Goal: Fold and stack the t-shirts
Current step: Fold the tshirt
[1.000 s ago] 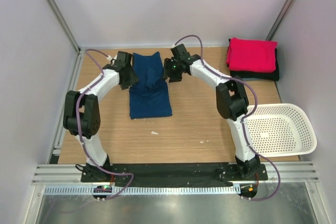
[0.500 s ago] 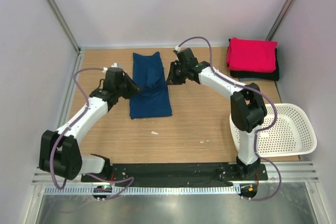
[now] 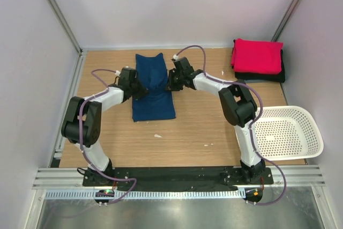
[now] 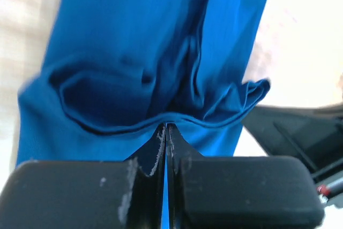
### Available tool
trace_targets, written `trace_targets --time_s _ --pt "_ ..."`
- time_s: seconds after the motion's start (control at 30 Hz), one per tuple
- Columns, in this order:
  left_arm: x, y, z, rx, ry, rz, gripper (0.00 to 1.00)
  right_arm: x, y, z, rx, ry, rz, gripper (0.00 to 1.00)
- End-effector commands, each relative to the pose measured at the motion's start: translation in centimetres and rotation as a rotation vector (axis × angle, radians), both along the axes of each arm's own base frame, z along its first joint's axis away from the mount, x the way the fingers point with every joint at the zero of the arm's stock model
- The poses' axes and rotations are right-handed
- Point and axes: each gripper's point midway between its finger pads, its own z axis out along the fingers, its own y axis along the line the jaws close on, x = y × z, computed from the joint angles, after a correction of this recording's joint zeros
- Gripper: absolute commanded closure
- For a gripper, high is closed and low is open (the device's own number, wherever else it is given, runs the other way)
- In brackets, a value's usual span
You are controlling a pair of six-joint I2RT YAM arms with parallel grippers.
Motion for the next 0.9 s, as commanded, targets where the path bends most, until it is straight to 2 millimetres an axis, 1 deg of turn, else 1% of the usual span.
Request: trace_targets --time_s 0.0,0.07,0.13,0.2,0.27,0.3,0.33,0.4,0.47,0.53,0.6,0.67,0.7,0.73,0.77,0.8,0.83,0.87 --pt "3.5 0.8 1.1 0.029 -0.096 0.015 1.0 3.6 1.1 3.2 0.038 -0.143 -0.047 0.87" --pt "3.9 0.8 0.7 0.033 -0.089 0.016 1.0 3.9 1.0 2.5 0.028 -0.146 -0.058 0.87" --pt "3.8 1.1 -0.6 0.044 -0.064 0.018 1.0 4.2 0.8 1.7 0.013 -0.143 -0.077 0.87" --pt "3.8 1.5 -1.7 0.05 -0.044 0.027 1.0 4.1 0.6 0.4 -0.004 -0.125 -0.083 0.87" --pt "3.4 1.9 -3.2 0.048 -0.011 0.041 1.0 3.9 0.4 -0.7 -0.017 -0.108 -0.083 0.87" --pt "3.8 1.9 -3.3 0.043 -0.023 0.046 1.0 3.7 0.2 -1.2 -0.025 -0.096 -0.086 0.87" --pt "3.6 1.7 -4.2 0.037 -0.003 0.038 1.0 3.6 0.1 -1.6 -0.031 -0.093 -0.087 0.87" --pt "3.9 1.5 -4.6 0.026 -0.001 0.027 1.0 3.2 -0.2 -2.3 -0.04 -0.084 -0.089 0.87" --pt "3.8 1.0 -5.6 0.015 0.02 -0.009 1.0 3.1 -0.4 -2.7 -0.051 -0.081 -0.09 0.87" --pt "4.0 0.6 -5.7 0.005 0.02 -0.028 1.0 2.9 -0.6 -3.1 -0.063 -0.076 -0.085 0.87" --pt "3.6 0.5 -5.5 0.001 0.019 -0.048 1.0 2.7 -0.7 -3.0 -0.068 -0.073 -0.077 0.88" --pt "3.4 0.6 -4.6 0.006 0.002 -0.059 1.0 2.7 -0.8 -2.4 -0.076 -0.085 -0.067 0.88" --pt "3.2 0.6 -3.3 0.023 -0.02 -0.082 1.0 2.7 -0.9 -1.9 -0.08 -0.088 -0.062 0.88" --pt "3.3 0.7 -2.0 0.028 -0.052 -0.091 0.99 2.8 -0.8 -0.5 -0.074 -0.108 -0.055 0.88" --pt "3.0 0.9 -1.1 0.042 -0.059 -0.102 0.98 2.8 -0.8 0.4 -0.077 -0.123 -0.043 0.87" --pt "2.7 1.1 1.4 0.056 -0.104 -0.124 0.95 2.8 -0.7 1.7 -0.074 -0.134 -0.03 0.86" --pt "2.7 1.2 2.8 0.068 -0.132 -0.134 0.92 2.9 -0.7 3.5 -0.064 -0.157 -0.023 0.85" --pt "2.7 1.3 4.1 0.077 -0.154 -0.14 0.87 2.8 -0.6 4.7 -0.059 -0.171 -0.012 0.8"
